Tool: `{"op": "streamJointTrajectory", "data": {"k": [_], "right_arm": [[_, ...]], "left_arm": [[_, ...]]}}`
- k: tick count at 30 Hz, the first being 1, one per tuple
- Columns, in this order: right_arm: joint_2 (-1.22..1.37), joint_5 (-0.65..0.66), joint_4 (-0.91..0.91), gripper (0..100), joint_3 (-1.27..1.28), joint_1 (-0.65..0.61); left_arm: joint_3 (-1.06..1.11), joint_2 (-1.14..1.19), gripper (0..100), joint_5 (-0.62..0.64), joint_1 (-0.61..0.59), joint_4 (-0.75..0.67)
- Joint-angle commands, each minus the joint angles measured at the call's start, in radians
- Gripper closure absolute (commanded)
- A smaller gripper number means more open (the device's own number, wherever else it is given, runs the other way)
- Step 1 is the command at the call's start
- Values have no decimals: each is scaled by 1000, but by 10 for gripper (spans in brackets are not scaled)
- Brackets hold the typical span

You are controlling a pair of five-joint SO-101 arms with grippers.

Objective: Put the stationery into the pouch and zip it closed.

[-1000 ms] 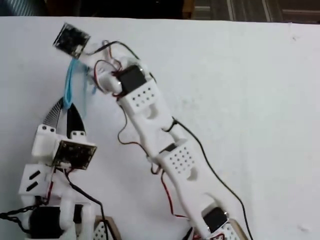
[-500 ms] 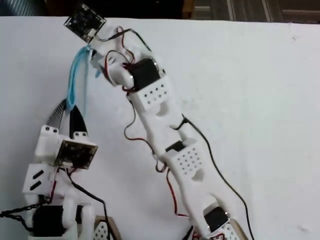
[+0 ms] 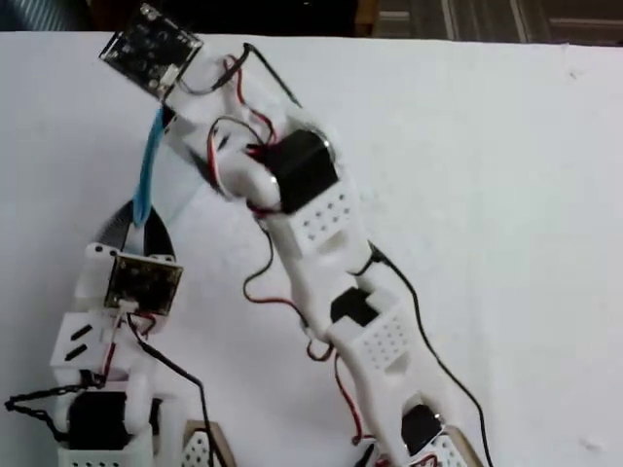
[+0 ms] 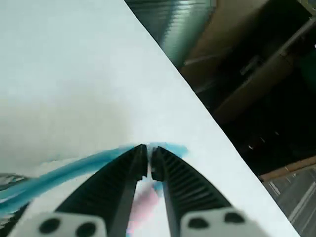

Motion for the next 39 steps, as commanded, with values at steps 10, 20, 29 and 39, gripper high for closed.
{"op": "streamJointTrajectory", "data": {"k": [10, 20, 29, 39], "right_arm": [[-91, -110, 120, 980, 0, -12], [-27, 43, 116, 943, 153, 145], [128, -23, 102, 541, 153, 114], [203, -15, -139, 593, 153, 130]], "left_arm": [[-5, 4, 976, 61, 8, 5], [-5, 4, 976, 55, 7, 5], [-6, 4, 976, 54, 8, 3], [-6, 4, 976, 54, 8, 3]]}}
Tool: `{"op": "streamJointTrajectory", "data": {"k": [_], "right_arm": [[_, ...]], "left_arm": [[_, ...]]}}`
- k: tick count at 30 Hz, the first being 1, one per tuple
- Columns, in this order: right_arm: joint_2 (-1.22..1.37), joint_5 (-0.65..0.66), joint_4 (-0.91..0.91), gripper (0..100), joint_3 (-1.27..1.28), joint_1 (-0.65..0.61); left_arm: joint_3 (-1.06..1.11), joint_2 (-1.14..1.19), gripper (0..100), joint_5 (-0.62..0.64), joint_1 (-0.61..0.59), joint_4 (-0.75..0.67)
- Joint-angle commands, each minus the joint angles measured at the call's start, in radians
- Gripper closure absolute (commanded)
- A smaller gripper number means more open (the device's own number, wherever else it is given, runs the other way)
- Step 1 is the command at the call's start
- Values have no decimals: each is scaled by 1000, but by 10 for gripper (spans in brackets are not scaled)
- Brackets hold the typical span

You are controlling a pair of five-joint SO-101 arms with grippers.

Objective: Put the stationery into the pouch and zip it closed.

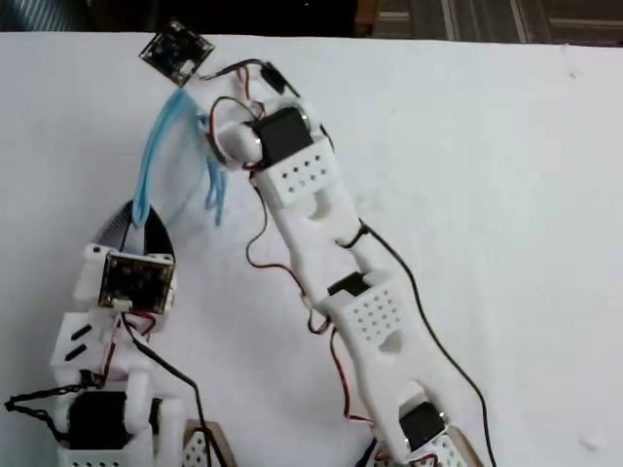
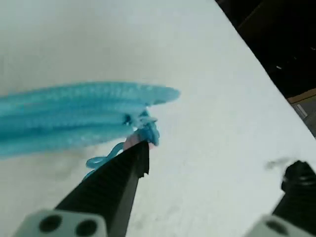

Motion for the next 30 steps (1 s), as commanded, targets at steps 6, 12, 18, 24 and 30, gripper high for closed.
{"op": "streamJointTrajectory", "data": {"k": [6, 12, 18, 24, 30], "right_arm": [[-2, 149, -4, 594, -2, -36], [1, 160, -12, 598, 6, -48], [1, 201, -31, 798, 6, -48], [8, 269, -53, 855, -5, -21], [15, 276, -47, 779, -5, -12]], "left_arm": [[-6, 4, 976, -2, 8, 3], [-6, 1, 976, -2, 7, 3], [-6, -1, 976, 0, 7, 3], [-6, -1, 976, 0, 7, 3], [-6, -1, 976, 2, 7, 3]]}}
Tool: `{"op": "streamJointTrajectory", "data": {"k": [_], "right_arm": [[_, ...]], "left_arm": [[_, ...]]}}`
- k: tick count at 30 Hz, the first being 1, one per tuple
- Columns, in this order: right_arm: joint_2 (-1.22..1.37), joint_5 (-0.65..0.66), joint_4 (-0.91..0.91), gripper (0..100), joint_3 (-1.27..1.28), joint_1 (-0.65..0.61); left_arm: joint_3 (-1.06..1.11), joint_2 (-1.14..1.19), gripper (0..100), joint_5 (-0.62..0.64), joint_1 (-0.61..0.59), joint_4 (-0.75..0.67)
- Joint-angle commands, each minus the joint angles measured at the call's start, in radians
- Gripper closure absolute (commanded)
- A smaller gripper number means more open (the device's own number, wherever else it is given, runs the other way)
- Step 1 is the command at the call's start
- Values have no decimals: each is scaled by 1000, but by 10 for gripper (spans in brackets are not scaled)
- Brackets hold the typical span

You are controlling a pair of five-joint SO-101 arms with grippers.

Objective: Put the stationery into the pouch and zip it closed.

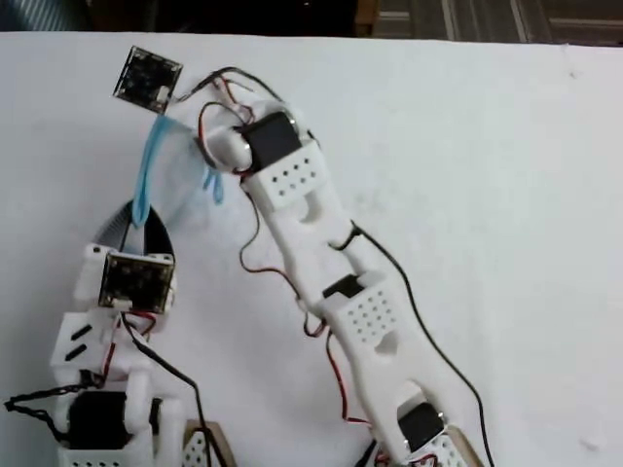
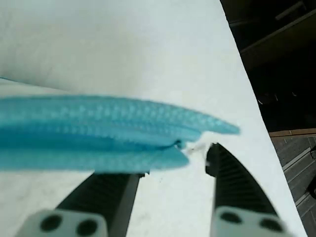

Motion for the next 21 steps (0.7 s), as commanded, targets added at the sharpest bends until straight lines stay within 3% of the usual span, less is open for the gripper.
{"op": "streamJointTrajectory", "data": {"k": [1, 8, 14, 21], "right_arm": [[-5, 8, -12, 779, -15, 7], [-5, 6, -12, 785, -11, 4], [-4, 9, -18, 889, -11, 2], [-7, 2, -19, 942, -15, 2]], "left_arm": [[-6, -1, 976, 2, 7, 3], [-6, -2, 976, 3, 7, 3], [-6, -2, 976, 5, 7, 3], [-6, -2, 976, 5, 7, 3]]}}
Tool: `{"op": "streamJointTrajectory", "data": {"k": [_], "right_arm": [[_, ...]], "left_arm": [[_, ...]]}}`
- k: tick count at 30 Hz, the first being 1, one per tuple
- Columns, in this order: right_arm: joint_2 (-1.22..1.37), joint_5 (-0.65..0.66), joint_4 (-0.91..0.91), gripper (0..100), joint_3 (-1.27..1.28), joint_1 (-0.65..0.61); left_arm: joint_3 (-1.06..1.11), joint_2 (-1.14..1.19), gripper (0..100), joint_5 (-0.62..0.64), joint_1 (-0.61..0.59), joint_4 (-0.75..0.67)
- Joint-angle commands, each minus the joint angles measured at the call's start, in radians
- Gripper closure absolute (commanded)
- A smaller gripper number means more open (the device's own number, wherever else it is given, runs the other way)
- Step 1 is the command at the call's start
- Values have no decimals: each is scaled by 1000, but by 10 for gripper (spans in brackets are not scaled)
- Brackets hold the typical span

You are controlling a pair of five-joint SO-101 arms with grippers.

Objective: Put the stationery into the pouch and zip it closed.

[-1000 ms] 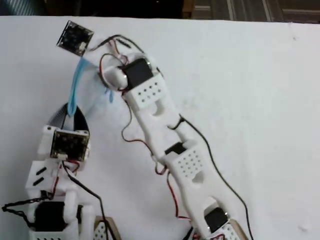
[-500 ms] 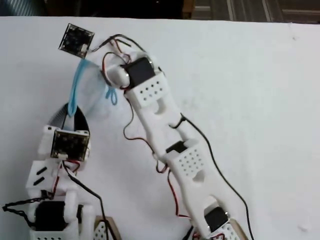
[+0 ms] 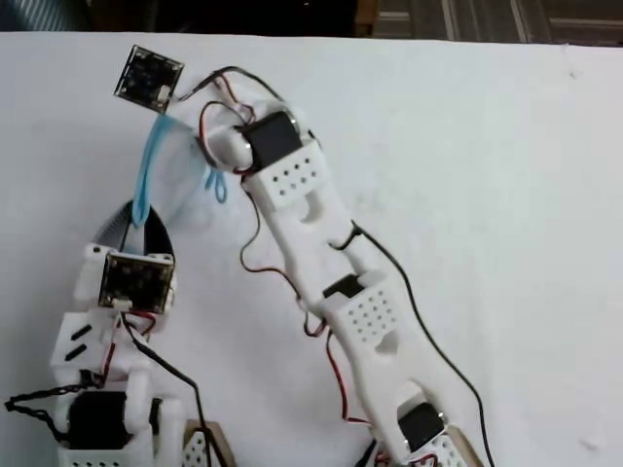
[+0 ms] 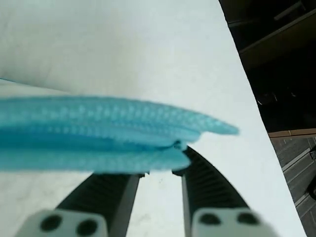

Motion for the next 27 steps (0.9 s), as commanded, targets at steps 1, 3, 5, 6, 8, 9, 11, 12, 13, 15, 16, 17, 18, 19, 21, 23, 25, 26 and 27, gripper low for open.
{"op": "streamJointTrajectory", "data": {"k": [1, 3, 5, 6, 8, 9, 11, 12, 13, 15, 16, 17, 18, 19, 21, 23, 25, 26, 27], "right_arm": [[-8, 2, -18, 953, -15, 2], [-13, 0, -18, 980, -15, -1], [-16, 0, -16, 978, -17, -8], [-22, 0, -13, 979, -21, -10], [-27, 0, -10, 980, -41, -22], [-31, 0, -8, 980, -46, -25], [-36, 2, 5, 980, -49, -30], [-39, 2, 16, 980, -51, -31], [-45, 0, 27, 980, -51, -31], [-64, 0, 41, 980, -57, -28], [-74, 0, 44, 980, -64, -28], [-87, -5, 53, 980, -75, -28], [-101, -26, 59, 980, -86, -30], [-113, -49, 61, 980, -94, -30], [-137, -84, 61, 980, -98, -33], [-157, -114, 59, 980, -98, -41], [-173, -147, 54, 980, -101, -42], [-182, -157, 53, 980, -101, -47], [-194, -158, 56, 980, -101, -50]], "left_arm": [[-6, -2, 976, 5, 7, 3], [-6, -2, 976, 5, 7, 3], [-6, -2, 976, 5, 7, 3], [-6, -2, 976, 5, 7, 3], [-6, -2, 976, 5, 7, 3], [-8, -2, 976, 5, 7, 3], [-12, -2, 976, 5, 5, 3], [-12, -2, 976, 5, 5, 3], [-12, -2, 976, 3, 5, 3], [-12, -2, 976, 0, 7, 14], [-12, -2, 976, 0, 8, 26], [-12, -2, 976, 0, 8, 34], [-12, 1, 976, 0, 8, 43], [-11, 1, 976, 0, 8, 52], [-11, 1, 976, 0, 8, 58], [-12, 1, 976, 0, 8, 58], [-12, 1, 976, 0, 8, 57], [-12, 1, 976, 0, 8, 57], [-12, 1, 976, 0, 8, 57]]}}
